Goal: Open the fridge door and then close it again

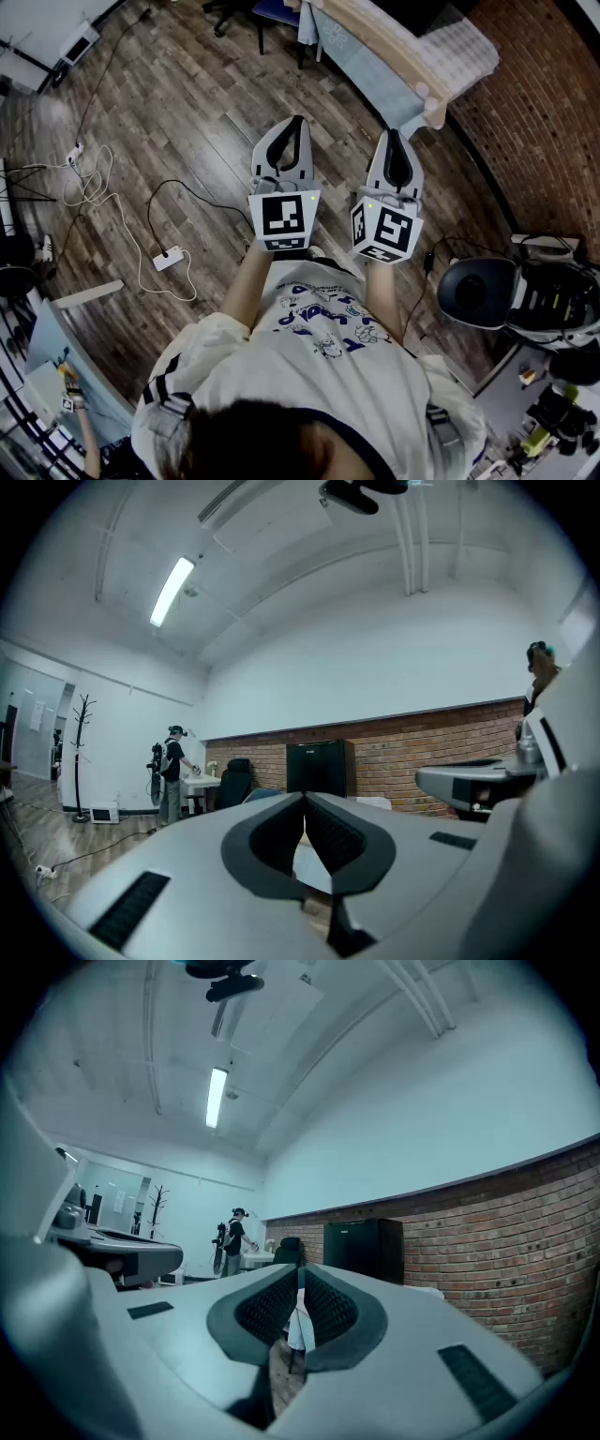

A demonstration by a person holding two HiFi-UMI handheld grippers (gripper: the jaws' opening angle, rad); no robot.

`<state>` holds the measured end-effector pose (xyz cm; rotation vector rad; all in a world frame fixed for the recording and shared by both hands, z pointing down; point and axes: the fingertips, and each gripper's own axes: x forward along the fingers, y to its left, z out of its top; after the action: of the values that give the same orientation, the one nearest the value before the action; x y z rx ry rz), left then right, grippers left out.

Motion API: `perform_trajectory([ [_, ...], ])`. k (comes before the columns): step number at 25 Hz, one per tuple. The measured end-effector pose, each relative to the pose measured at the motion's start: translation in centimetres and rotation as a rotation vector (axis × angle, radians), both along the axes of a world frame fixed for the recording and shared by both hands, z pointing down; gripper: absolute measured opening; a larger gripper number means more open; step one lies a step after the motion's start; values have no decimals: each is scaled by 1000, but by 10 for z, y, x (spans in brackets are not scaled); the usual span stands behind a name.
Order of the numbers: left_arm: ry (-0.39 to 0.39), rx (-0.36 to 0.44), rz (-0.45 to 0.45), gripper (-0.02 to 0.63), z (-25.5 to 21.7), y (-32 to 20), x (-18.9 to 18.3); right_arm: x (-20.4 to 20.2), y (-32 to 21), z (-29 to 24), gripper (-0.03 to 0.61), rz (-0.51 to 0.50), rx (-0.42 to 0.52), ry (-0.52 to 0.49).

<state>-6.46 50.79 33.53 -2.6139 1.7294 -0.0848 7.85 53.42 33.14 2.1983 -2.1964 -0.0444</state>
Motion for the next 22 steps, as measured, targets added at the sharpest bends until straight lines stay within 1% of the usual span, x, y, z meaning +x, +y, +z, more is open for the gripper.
perform_trajectory([
  [11, -1, -4, 3, 18, 0, -11, -4, -7, -10, 1, 44, -4, -7, 9],
  [17, -1, -6, 9, 18, 1, -20, -9, -11, -19, -1, 44, 2, -5, -3],
  [22, 2, -8, 10, 18, 1, -34, -20, -17, -32, -1, 44, 7, -6, -5],
])
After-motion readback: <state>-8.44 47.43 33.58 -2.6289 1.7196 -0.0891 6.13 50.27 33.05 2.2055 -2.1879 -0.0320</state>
